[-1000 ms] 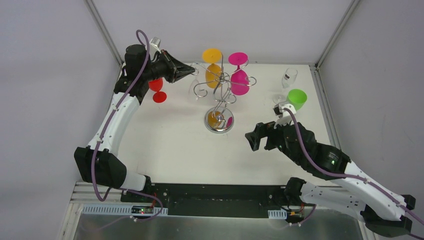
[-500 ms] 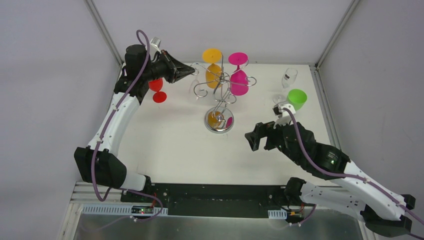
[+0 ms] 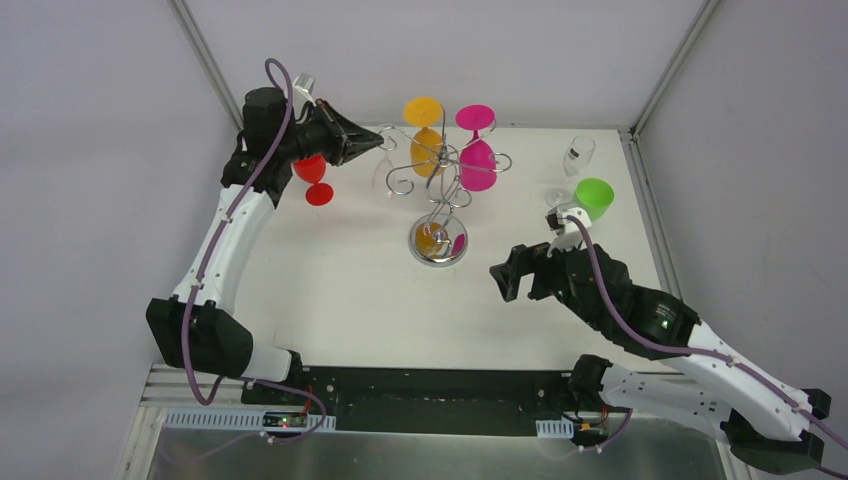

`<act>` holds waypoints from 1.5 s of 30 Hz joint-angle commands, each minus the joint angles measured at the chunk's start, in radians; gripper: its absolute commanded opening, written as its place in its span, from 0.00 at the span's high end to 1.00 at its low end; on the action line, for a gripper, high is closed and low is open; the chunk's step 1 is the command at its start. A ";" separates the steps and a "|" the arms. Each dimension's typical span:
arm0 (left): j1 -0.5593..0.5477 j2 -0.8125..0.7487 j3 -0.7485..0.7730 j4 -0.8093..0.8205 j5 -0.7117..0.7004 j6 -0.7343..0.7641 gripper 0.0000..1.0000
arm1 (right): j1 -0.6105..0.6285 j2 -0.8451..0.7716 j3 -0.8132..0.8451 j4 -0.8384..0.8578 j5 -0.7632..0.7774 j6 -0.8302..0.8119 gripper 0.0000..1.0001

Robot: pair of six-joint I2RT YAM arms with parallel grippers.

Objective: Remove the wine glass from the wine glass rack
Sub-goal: Pick up the wine glass from the wine rack.

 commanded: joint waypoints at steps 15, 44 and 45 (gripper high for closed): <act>0.043 0.019 0.142 0.006 -0.004 0.044 1.00 | -0.007 -0.019 -0.007 0.035 0.034 0.007 0.01; -0.026 0.109 0.209 0.049 0.042 -0.016 1.00 | -0.006 -0.024 -0.022 0.035 0.038 0.005 0.01; -0.028 0.107 0.208 0.050 0.045 -0.016 1.00 | -0.006 -0.022 -0.022 0.036 0.037 0.006 0.01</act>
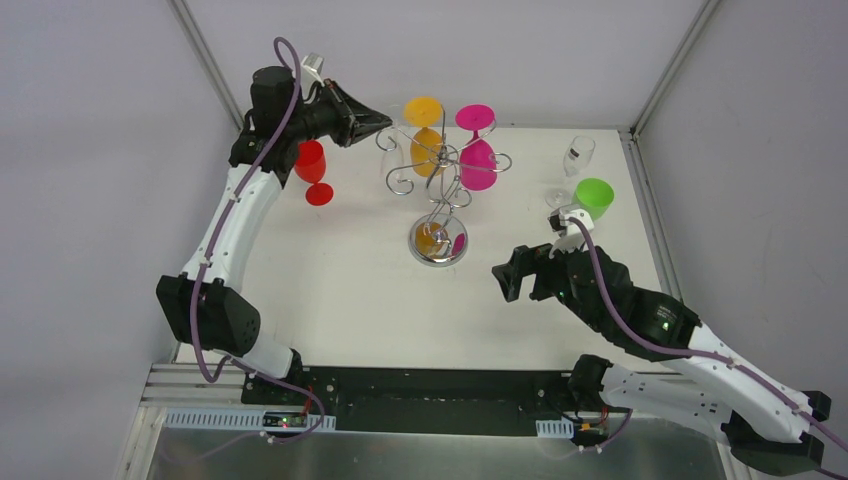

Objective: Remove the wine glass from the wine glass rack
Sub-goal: Pick up the wine glass from the wine rack.

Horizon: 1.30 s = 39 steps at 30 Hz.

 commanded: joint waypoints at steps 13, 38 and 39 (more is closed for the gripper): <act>-0.049 -0.082 -0.024 0.035 0.041 0.013 1.00 | -0.002 0.004 0.002 0.046 -0.002 0.022 0.01; -0.048 -0.331 -0.109 -0.267 -0.013 0.279 1.00 | -0.002 0.022 0.117 -0.006 -0.061 0.098 0.01; -0.047 -0.349 -0.116 -0.282 -0.026 0.296 1.00 | -0.002 0.024 0.125 -0.012 -0.070 0.102 0.01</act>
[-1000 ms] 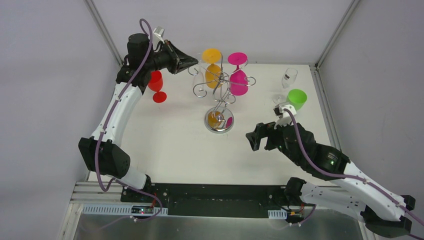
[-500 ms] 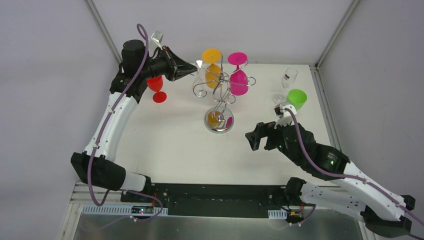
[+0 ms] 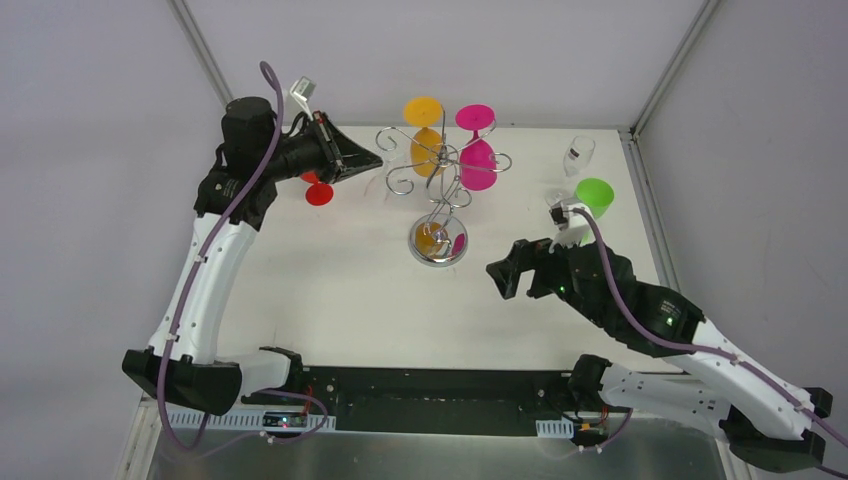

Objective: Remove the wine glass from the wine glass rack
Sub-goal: Pick up the wine glass from the wine rack, then place the wine glass at the center of the board.

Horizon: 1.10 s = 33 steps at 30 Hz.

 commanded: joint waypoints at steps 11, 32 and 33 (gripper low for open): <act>-0.001 -0.219 -0.035 -0.182 -0.003 0.228 1.00 | -0.002 0.024 0.118 -0.003 -0.119 0.081 0.01; -0.317 -0.390 -0.200 -0.271 -0.040 0.522 1.00 | -0.002 0.137 0.195 0.002 -0.274 0.359 0.05; -0.343 -0.394 -0.212 -0.271 -0.067 0.531 1.00 | -0.003 0.134 0.191 0.007 -0.266 0.383 0.06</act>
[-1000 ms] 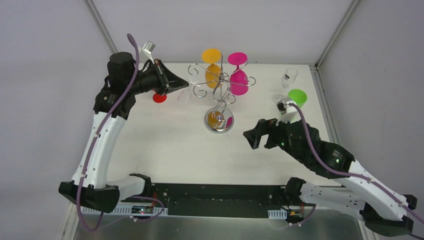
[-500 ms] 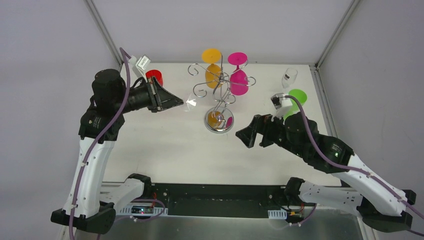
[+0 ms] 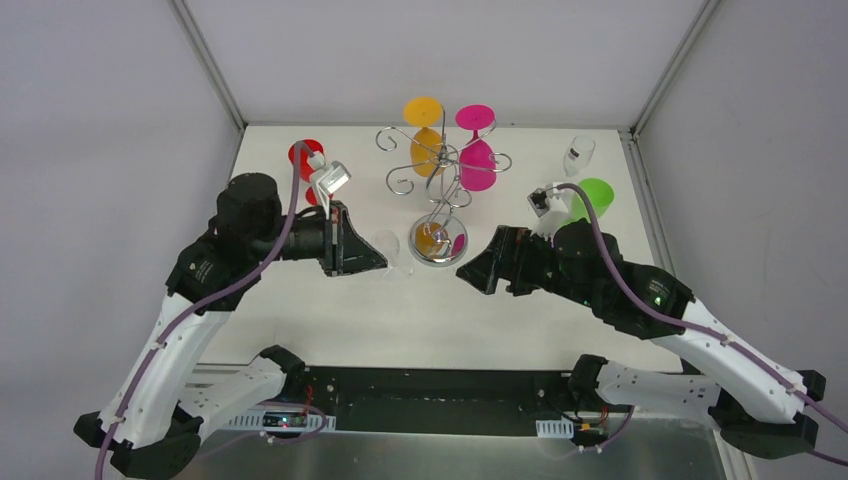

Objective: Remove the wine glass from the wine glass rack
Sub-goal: Place the wine glass at the center of the board.

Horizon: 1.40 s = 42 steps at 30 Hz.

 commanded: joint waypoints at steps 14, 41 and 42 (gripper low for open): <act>-0.393 -0.012 -0.067 -0.007 -0.404 0.203 1.00 | -0.009 -0.029 -0.109 0.158 -0.047 0.392 0.17; -0.735 0.018 -0.117 0.116 -0.711 0.361 1.00 | -0.068 0.087 -0.272 0.477 -0.375 0.591 0.33; -0.734 0.016 -0.122 0.122 -0.710 0.364 1.00 | -0.067 0.096 -0.272 0.491 -0.393 0.599 0.34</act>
